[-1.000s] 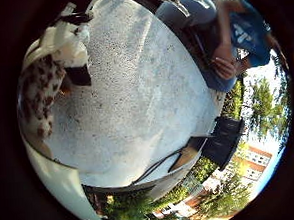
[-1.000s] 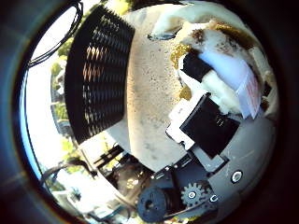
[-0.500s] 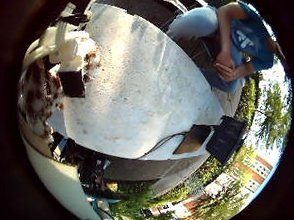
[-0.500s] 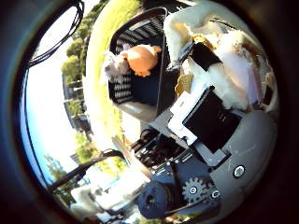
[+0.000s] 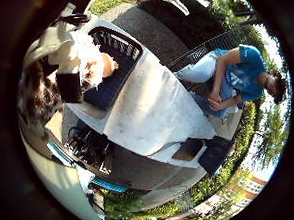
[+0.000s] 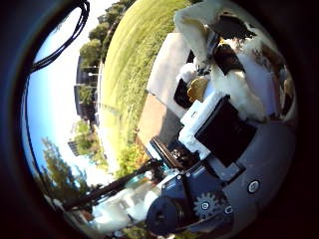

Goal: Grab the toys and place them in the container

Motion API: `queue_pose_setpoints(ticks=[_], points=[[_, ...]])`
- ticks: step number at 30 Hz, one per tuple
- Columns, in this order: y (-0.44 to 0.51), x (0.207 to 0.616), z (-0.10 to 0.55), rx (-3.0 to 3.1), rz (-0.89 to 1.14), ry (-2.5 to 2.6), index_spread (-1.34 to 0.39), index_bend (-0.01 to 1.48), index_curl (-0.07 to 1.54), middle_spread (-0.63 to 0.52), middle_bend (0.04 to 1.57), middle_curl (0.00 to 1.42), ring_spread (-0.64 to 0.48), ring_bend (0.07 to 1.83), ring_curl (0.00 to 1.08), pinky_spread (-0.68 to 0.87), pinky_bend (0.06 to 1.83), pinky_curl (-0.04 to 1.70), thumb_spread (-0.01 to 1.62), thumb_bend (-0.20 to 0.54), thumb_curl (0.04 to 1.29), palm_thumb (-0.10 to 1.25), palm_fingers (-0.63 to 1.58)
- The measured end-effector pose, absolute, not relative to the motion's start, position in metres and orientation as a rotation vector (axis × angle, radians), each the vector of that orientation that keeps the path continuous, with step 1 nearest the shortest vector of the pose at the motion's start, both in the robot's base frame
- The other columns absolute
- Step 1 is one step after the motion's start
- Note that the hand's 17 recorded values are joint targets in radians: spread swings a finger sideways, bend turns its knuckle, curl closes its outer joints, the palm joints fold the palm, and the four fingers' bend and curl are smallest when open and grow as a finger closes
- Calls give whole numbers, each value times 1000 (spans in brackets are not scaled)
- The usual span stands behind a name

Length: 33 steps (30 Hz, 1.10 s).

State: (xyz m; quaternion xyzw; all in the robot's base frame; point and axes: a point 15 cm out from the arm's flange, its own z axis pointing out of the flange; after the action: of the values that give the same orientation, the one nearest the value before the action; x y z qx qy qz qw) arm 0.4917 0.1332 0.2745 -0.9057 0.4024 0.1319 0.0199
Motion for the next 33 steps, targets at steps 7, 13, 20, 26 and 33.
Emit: queue_pose_setpoints(ticks=[7, 13, 20, 26, 33], points=[[192, 497, 212, -2768, 480, 1242, -1227, 394, 1362, -133, 1483, 932, -136, 1563, 874, 105, 1699, 813, 1170, -24, 746, 931, 705], [214, 492, 146, -2812, 567, 1245, -1183, 420, 1348, -73, 1290, 834, -25, 1437, 772, 176, 1523, 770, 1175, -38, 701, 844, 671], [186, 472, 111, -2839, 734, 1300, -847, 95, 1026, 30, 449, 475, 214, 752, 458, 356, 1067, 557, 1142, -32, 608, 780, -282], [160, 485, 135, -2783, 692, 1355, -615, 84, 759, 48, 239, 385, 279, 539, 348, 421, 856, 432, 1135, -27, 560, 774, -165], [119, 484, 210, -2722, 629, 1393, -476, 144, 556, 56, 161, 343, 297, 438, 311, 454, 742, 359, 1137, -20, 529, 794, -64]])
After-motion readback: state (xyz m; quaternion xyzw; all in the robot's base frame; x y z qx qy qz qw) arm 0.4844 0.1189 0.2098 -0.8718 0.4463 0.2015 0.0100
